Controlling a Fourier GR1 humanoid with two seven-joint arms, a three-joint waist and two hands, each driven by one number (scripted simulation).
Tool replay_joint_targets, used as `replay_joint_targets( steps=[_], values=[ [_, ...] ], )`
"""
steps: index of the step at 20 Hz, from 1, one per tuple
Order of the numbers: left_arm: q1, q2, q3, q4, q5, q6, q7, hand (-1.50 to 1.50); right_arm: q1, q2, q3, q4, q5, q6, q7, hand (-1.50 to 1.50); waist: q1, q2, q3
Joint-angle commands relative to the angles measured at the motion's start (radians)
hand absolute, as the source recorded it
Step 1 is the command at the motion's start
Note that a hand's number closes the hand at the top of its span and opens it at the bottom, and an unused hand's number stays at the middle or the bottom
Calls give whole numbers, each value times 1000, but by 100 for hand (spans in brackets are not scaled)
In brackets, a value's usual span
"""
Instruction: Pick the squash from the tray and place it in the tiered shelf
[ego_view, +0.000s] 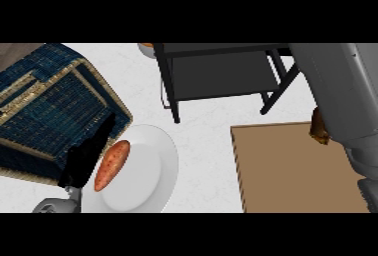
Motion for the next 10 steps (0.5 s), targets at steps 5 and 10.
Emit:
replay_joint_targets(
  steps=[5, 10],
  values=[
    [31, -23, -19, 24, -30, 15, 1, 0, -28, 59, -31, 279, 5, -88, -133, 150, 3, 9, -2],
    [-24, -21, -12, 17, -14, 2, 34, 0, -42, 161, -289, 251, -247, -168, -90, -150, 32, 23, 3]
  ],
)
